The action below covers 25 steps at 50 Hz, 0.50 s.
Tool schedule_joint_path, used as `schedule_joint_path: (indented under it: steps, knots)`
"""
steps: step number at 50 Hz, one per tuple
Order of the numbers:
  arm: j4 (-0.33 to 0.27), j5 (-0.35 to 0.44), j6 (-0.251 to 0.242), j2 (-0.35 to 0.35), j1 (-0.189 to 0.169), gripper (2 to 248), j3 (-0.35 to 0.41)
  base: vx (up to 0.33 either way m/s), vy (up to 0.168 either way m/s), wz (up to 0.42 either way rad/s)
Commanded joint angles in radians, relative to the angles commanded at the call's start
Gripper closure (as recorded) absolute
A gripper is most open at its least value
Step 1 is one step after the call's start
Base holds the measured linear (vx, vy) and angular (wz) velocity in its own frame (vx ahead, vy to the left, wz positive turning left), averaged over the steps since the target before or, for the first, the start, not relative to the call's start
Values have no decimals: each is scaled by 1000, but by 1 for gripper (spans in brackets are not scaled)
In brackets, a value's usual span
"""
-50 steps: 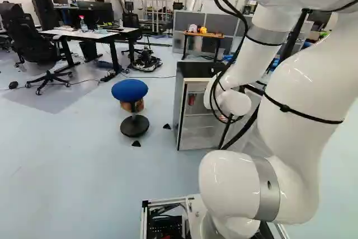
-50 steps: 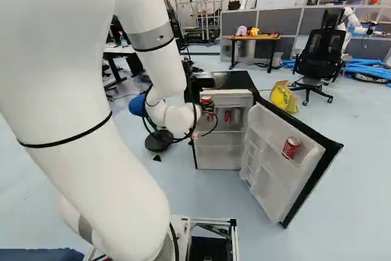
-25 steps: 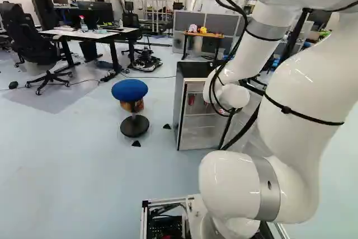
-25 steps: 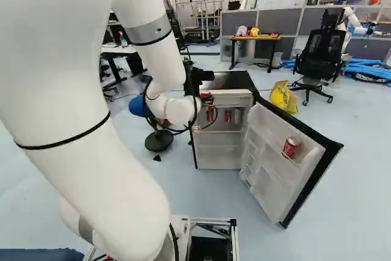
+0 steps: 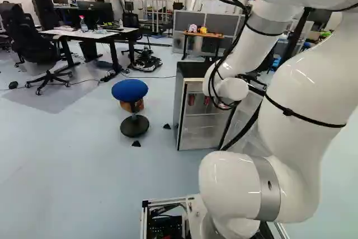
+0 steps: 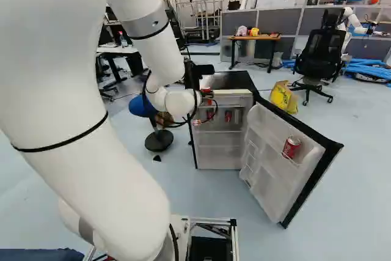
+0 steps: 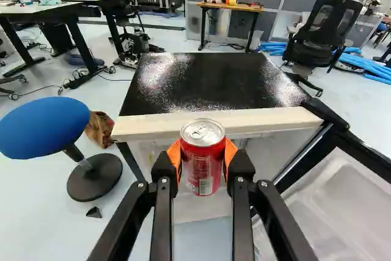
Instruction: Grab a drink from the fridge
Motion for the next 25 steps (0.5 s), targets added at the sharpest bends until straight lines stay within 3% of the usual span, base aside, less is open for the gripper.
schedule_joint_path:
  steps: [25]
  knots:
    - [30,-90,0,22,13,158,-41,0,0,0]
